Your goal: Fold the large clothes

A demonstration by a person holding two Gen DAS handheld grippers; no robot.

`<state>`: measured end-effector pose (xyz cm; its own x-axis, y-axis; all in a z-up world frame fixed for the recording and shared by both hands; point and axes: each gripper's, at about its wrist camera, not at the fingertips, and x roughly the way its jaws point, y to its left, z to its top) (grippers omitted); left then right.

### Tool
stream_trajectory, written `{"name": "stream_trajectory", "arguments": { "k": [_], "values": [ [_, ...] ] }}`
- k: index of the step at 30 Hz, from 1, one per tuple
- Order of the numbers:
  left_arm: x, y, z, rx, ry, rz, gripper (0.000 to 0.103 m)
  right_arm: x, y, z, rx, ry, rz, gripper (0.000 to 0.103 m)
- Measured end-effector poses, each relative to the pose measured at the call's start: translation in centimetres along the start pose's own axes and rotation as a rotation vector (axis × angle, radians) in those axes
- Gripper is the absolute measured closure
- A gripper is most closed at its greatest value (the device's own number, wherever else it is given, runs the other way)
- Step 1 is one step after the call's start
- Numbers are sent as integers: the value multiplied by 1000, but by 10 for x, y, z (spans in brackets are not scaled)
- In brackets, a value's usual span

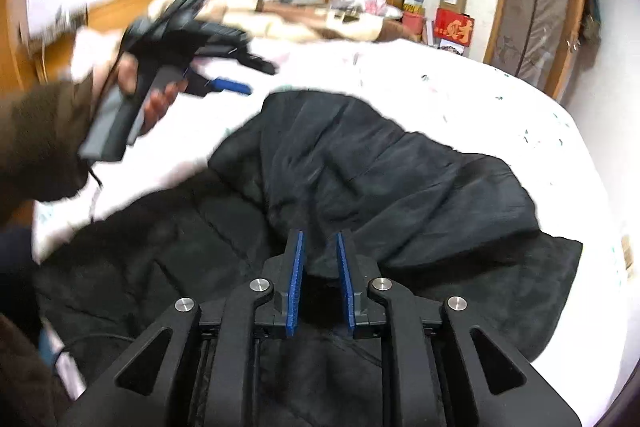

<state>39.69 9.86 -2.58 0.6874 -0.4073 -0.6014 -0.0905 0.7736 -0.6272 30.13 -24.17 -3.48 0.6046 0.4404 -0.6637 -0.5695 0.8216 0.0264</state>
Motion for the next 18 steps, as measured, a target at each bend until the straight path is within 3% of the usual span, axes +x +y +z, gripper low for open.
{"name": "stream_trajectory", "arguments": {
  "k": [2,4,5,8,11,14,18],
  "values": [
    [0,-22,2,41,24,-32,40,-12,-48,5,205,-54,-10,79],
    [9,-41,0,63,74,-106,39,-12,-93,1,424,-72,-7,61],
    [14,-49,-4,78,99,-118,39,-9,-115,-4,519,-74,9,59],
    [46,-68,-20,145,196,-93,39,10,-146,-8,614,-37,30,59],
    [77,-71,-40,197,252,-43,39,32,-163,-9,710,-3,144,58],
    [96,-50,-49,144,287,15,40,48,-163,-7,702,15,120,54],
    [108,-36,-55,156,314,50,42,63,-179,-17,824,46,127,54]
  ]
}}
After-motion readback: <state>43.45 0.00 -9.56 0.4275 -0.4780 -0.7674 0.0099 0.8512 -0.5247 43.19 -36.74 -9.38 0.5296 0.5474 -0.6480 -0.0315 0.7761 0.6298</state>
